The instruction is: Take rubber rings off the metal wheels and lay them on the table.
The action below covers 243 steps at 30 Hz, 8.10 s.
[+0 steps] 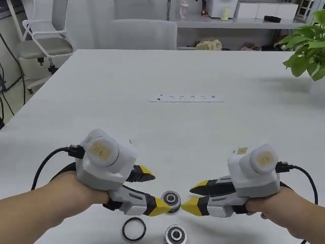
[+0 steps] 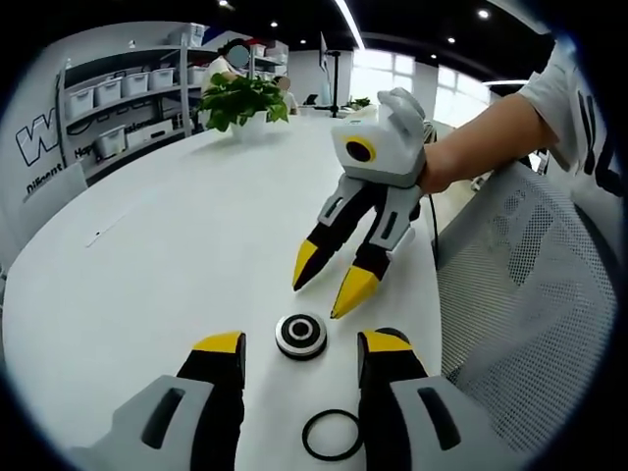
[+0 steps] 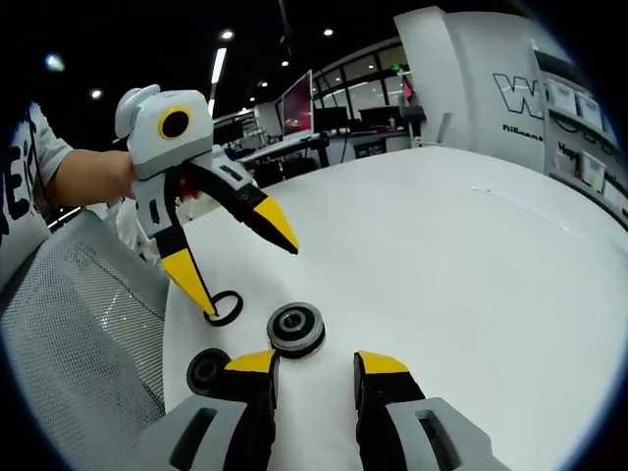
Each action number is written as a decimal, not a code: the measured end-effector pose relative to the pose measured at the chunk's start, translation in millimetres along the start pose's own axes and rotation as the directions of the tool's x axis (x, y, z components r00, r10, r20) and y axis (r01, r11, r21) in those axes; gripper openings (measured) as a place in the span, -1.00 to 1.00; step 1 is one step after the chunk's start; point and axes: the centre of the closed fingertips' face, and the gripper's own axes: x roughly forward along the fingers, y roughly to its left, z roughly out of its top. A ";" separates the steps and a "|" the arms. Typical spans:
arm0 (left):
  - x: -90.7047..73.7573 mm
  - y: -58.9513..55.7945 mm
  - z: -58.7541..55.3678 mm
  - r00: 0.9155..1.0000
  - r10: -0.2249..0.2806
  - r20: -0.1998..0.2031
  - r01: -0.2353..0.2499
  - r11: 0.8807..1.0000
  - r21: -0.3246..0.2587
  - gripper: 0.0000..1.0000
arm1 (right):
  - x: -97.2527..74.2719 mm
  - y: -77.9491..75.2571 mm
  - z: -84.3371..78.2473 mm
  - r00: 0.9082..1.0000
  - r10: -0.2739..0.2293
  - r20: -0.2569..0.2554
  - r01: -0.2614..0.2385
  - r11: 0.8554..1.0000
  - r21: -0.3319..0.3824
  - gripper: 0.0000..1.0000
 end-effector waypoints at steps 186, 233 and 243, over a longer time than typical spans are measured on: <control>35.6 -4.7 -9.4 0.997 0.076 -0.031 -0.075 0.997 0.011 -0.86 | 3.5 9.2 14.2 0.989 0.010 0.149 -0.049 0.964 0.260 -1.00; -17.8 -8.7 0.5 0.997 0.064 0.030 -0.064 0.998 -0.010 -0.28 | -4.1 9.1 22.3 0.981 0.033 0.192 -0.093 0.946 0.311 -1.00; -41.5 -15.3 1.4 0.995 0.076 0.072 -0.075 0.997 -0.022 -0.18 | -4.4 11.7 23.3 0.980 0.041 0.195 -0.102 0.945 0.311 -1.00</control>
